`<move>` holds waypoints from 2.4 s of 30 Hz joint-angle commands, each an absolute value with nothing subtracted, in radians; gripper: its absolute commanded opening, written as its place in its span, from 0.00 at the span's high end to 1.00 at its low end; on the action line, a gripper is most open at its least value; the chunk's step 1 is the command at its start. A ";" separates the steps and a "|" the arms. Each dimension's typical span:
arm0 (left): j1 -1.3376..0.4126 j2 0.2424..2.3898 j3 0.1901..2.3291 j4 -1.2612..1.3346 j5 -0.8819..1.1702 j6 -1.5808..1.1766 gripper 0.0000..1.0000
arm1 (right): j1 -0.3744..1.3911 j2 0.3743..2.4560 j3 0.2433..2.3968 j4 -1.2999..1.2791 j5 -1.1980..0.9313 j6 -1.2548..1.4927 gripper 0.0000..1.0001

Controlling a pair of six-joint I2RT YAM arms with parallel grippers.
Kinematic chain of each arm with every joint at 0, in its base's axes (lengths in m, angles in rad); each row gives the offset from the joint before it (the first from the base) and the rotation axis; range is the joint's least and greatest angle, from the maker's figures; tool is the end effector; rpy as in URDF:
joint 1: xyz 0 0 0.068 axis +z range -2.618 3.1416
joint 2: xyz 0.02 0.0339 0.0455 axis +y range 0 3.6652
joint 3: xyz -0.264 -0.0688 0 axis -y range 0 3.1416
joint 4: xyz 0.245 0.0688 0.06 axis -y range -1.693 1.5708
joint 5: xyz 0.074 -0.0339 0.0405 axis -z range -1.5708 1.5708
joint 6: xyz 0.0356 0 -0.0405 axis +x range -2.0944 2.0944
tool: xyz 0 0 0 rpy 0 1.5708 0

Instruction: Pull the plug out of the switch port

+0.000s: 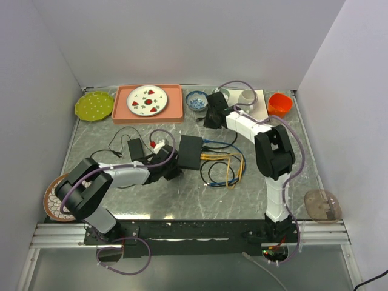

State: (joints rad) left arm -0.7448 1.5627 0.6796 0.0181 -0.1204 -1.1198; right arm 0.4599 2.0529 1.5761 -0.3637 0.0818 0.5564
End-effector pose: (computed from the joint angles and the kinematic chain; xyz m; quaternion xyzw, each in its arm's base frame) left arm 0.2166 -0.1939 0.1430 -0.1950 0.9164 -0.2434 0.2509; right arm 0.4141 0.2019 0.2067 0.0596 0.9315 0.1402 0.3303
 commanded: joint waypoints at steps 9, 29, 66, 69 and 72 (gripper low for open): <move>-0.716 1.628 0.719 -0.066 -0.121 -1.118 0.99 | 0.456 2.171 1.680 -0.365 -0.049 0.571 1.00; -0.686 1.678 0.730 -0.035 -0.043 -1.134 0.98 | 0.509 2.119 1.477 -0.275 -0.204 0.552 1.00; -0.485 1.781 0.920 -0.087 0.003 -1.124 0.89 | 0.735 1.833 0.976 -0.113 -0.247 0.732 1.00; -0.454 1.789 0.928 -0.098 0.002 -1.123 0.89 | 0.735 1.819 0.957 -0.107 -0.245 0.735 1.00; -0.423 1.796 0.942 -0.110 0.003 -1.120 0.89 | 0.738 1.813 0.933 -0.074 -0.279 0.753 1.00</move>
